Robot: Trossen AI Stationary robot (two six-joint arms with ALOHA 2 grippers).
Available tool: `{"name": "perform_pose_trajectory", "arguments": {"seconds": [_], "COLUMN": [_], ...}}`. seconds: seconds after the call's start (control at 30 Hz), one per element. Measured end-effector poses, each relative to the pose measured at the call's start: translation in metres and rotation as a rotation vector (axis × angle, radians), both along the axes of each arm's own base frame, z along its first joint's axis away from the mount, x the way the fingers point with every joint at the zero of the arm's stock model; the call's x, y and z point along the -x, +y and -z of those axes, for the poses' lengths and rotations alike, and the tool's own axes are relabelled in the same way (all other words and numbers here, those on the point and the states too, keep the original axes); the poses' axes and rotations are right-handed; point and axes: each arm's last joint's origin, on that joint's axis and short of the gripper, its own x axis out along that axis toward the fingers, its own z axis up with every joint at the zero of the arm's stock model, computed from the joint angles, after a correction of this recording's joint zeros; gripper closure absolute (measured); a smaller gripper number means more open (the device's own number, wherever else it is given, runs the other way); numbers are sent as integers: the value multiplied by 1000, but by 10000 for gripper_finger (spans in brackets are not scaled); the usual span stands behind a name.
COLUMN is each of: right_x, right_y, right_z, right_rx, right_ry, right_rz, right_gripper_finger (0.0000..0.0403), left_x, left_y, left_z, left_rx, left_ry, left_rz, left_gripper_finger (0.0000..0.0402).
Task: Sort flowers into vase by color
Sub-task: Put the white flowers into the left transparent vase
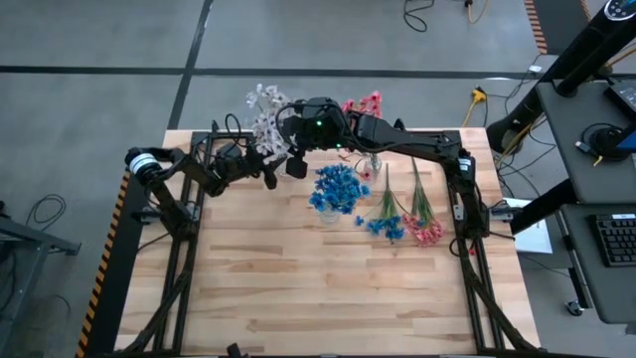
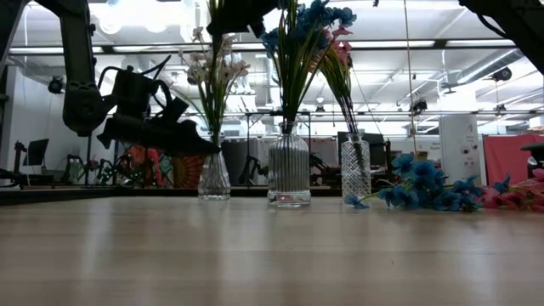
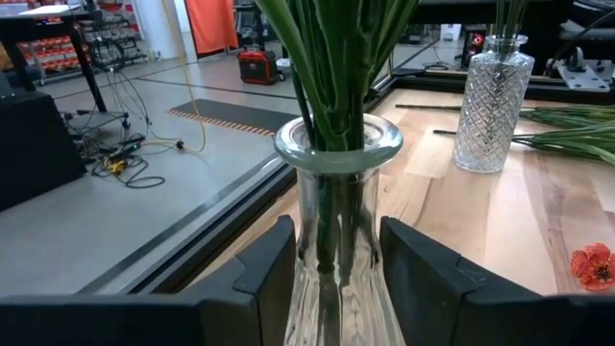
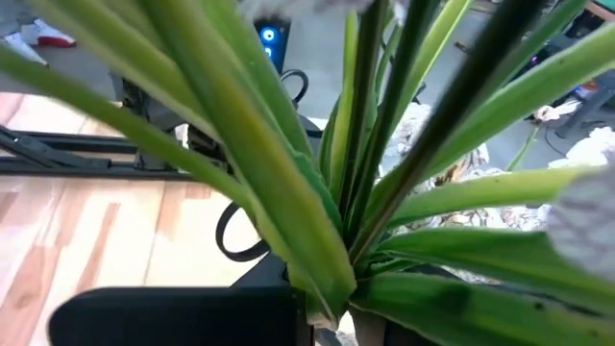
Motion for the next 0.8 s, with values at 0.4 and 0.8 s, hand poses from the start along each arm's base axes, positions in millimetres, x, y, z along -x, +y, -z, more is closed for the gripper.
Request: {"name": "perform_pose_trajectory", "arguments": {"seconds": [0.4, 0.8], "right_x": [-5, -5], "right_y": [-3, -8], "right_z": [14, 13], "right_rx": [23, 102], "right_ry": [-8, -6], "right_rz": [5, 62], "right_gripper_finger": [375, 375], "left_x": [0, 0], "left_y": [0, 0], "left_z": [1, 1], "left_rx": [-4, -5], "left_ry": [8, 11], "left_rz": [1, 2], "left_gripper_finger": [271, 271]}}
